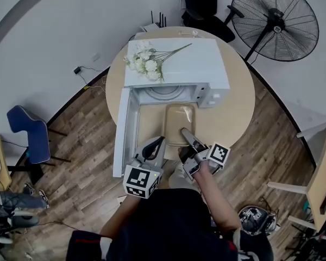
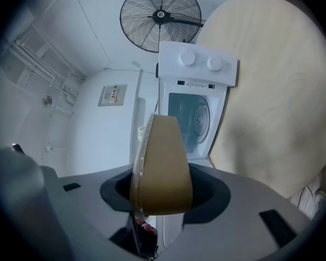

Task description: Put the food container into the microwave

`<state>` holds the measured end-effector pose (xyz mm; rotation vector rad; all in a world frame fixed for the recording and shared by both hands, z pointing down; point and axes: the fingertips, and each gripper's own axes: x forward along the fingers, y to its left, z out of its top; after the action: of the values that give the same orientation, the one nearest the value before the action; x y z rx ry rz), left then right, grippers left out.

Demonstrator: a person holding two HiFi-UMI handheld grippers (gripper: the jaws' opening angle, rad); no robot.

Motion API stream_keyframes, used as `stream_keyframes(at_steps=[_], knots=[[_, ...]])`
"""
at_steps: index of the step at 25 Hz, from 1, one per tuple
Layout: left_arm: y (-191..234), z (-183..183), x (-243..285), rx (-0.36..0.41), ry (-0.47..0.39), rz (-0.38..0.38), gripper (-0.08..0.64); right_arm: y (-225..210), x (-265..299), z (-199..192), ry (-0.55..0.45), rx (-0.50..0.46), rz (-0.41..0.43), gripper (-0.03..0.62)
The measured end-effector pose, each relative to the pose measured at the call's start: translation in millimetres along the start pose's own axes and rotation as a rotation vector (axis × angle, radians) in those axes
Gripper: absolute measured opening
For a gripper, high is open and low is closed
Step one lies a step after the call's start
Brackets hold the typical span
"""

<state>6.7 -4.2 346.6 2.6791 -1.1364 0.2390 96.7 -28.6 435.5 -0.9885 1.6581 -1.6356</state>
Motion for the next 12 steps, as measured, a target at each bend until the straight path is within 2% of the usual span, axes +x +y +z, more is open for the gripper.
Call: stream_keyframes(at_steps=[12], knots=[[20,-19,45,-0.025,0.053,0.161,0.017,-40,24,36,0.144,0.020,-0.075,0.196]])
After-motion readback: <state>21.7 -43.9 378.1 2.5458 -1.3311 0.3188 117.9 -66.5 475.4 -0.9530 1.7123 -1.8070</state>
